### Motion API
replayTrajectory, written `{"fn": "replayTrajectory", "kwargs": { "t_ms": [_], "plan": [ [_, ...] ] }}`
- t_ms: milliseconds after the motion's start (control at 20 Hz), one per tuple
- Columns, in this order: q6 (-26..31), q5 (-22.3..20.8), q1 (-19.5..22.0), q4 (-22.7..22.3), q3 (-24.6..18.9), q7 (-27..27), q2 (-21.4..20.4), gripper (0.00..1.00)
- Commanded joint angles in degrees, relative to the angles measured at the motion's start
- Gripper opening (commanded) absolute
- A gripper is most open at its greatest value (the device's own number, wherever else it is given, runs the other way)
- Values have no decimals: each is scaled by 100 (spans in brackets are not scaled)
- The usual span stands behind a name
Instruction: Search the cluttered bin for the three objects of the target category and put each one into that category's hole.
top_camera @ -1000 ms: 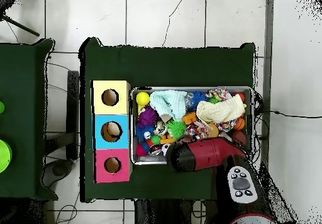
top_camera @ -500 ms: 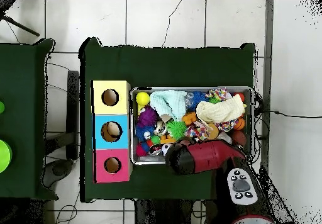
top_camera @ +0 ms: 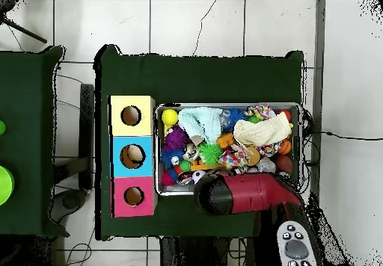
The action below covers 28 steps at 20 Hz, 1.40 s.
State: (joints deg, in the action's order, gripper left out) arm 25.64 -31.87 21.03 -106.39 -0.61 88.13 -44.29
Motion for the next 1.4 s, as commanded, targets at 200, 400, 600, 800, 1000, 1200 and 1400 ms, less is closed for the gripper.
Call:
{"fn": "replayTrajectory", "kwargs": {
  "t_ms": [200,400,600,800,1000,1200,1400],
  "plan": [
    [1278,521,-101,-265,-587,-195,-825,0],
    [1221,634,-55,-297,-715,-147,-840,0],
    [1483,819,-164,-311,-711,-13,-868,0],
    [1462,1017,-263,-493,-669,247,-854,0],
    [1324,1243,-421,-696,-568,551,-865,0],
    [1466,1453,-581,-782,-434,721,-918,0],
    [1627,1618,-726,-843,-326,767,-1016,0]
  ]
}}
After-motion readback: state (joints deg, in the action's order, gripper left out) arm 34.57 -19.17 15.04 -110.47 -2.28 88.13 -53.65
